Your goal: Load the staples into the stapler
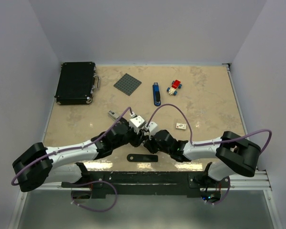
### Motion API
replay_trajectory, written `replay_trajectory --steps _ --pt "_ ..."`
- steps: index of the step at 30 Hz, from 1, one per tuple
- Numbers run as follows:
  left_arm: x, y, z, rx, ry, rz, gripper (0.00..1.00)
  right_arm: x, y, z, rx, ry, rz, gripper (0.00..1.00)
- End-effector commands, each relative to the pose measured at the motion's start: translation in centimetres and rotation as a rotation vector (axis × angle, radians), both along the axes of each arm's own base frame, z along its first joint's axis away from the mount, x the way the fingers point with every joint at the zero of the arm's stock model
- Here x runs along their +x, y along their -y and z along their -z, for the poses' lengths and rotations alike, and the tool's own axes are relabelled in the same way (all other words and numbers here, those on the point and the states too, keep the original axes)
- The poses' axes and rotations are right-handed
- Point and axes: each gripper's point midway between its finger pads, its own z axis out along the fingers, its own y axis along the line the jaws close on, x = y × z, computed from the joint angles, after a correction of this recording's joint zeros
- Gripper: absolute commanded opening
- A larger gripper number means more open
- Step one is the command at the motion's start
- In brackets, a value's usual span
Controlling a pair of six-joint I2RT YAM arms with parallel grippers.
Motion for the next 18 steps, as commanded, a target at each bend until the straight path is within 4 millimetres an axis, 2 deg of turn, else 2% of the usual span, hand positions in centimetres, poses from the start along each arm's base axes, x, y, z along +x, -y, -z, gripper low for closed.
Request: replay_trajectory --steps 1,6,8,9,13,14,16,18 --pt "-5.6 3.7 -3.3 -0.201 -0.106 0.241 0.49 3.7 -1.5 -3.5 0.085 0.120 0.096 0.08" --pt "-4.0 2.0 -4.3 -0.243 -0.099 0.084 0.50 3.6 -1.3 -3.2 0.076 0.113 0.096 0.11" --pt "-2.4 0.5 -4.2 -0.230 -0.079 -0.032 0.52 3.5 -1.2 -3.1 0.071 0.104 0.098 0.14" --pt "-1.7 -0.3 -5.0 -0.253 -0.069 -0.082 0.55 3.4 -1.0 -3.0 0.065 0.100 0.099 0.19" --pt "1.4 -4.4 -5.6 -0.279 -0.071 -0.297 0.58 3.0 -0.7 -2.9 0.053 0.081 0.098 0.29" --pt "1.9 -5.4 -6.4 -0.305 -0.066 -0.331 0.59 3.0 -0.8 -3.1 0.054 0.075 0.095 0.31" --pt "3.5 -7.8 -6.5 -0.317 -0.066 -0.438 0.62 2.5 -0.5 -3.1 0.034 0.053 0.086 0.40" --pt "4.2 -9.6 -8.0 -0.341 -0.021 -0.503 0.67 2.1 -0.2 -3.3 0.022 0.028 0.083 0.51"
